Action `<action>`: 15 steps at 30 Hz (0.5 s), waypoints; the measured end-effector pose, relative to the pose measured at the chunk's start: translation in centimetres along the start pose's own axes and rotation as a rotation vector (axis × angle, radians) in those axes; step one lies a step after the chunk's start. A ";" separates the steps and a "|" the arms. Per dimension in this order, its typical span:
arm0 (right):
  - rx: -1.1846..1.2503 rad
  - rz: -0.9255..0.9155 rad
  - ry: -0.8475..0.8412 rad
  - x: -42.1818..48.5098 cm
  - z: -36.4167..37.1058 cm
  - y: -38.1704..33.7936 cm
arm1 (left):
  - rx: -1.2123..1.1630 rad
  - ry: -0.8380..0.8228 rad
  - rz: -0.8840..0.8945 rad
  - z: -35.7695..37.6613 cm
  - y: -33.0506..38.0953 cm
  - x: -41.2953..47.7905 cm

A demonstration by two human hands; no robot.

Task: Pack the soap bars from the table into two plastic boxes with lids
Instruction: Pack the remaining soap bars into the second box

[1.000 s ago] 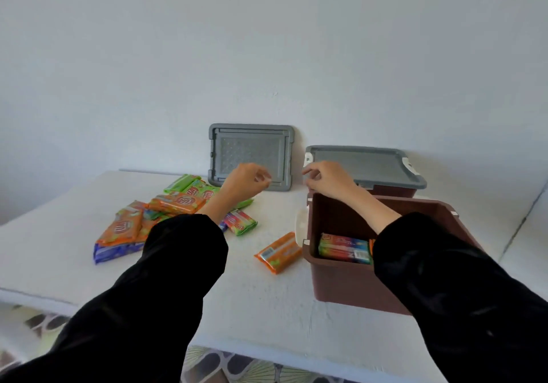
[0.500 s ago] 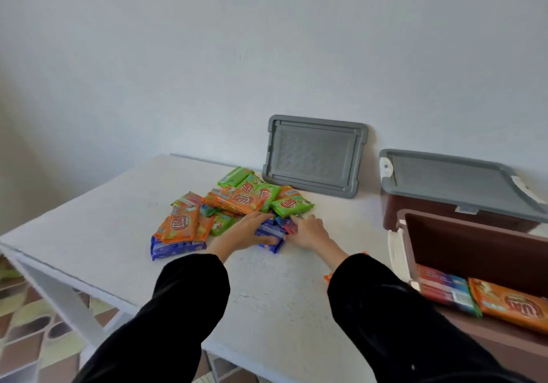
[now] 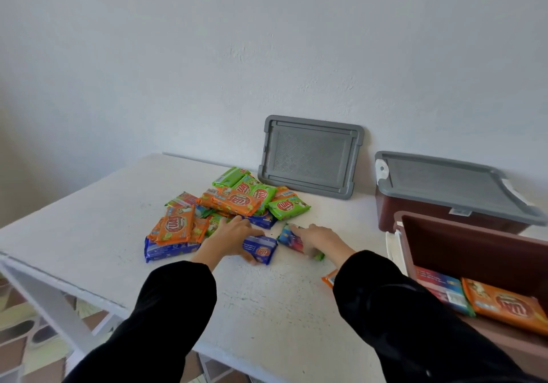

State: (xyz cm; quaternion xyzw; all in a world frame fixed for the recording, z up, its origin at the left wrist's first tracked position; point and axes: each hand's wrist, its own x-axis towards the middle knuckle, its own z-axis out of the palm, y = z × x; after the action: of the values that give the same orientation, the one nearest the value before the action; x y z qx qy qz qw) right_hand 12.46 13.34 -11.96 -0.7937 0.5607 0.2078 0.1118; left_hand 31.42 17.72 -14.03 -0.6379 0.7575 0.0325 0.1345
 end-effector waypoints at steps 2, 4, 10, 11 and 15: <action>0.080 -0.041 0.028 -0.1 0.6 -0.1 | -0.015 -0.051 -0.054 -0.3 0.1 -0.7; 0.132 -0.096 0.097 0.1 1.7 0.0 | -0.102 -0.030 -0.051 -0.2 0.4 -1.3; 0.189 -0.092 0.250 -0.2 2.8 0.1 | -0.247 0.135 -0.084 1.2 0.5 -3.5; 0.211 -0.088 0.244 -0.5 2.7 0.1 | -0.222 0.154 -0.104 1.3 0.5 -3.8; 0.294 -0.042 0.297 -1.8 1.4 0.8 | -0.194 0.228 -0.124 -0.2 1.0 -4.8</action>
State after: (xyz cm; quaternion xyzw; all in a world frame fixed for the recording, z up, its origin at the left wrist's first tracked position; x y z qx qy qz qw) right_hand 10.87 15.14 -12.32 -0.8022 0.5787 0.0018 0.1469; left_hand 31.15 22.48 -12.80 -0.6930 0.7204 0.0244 -0.0129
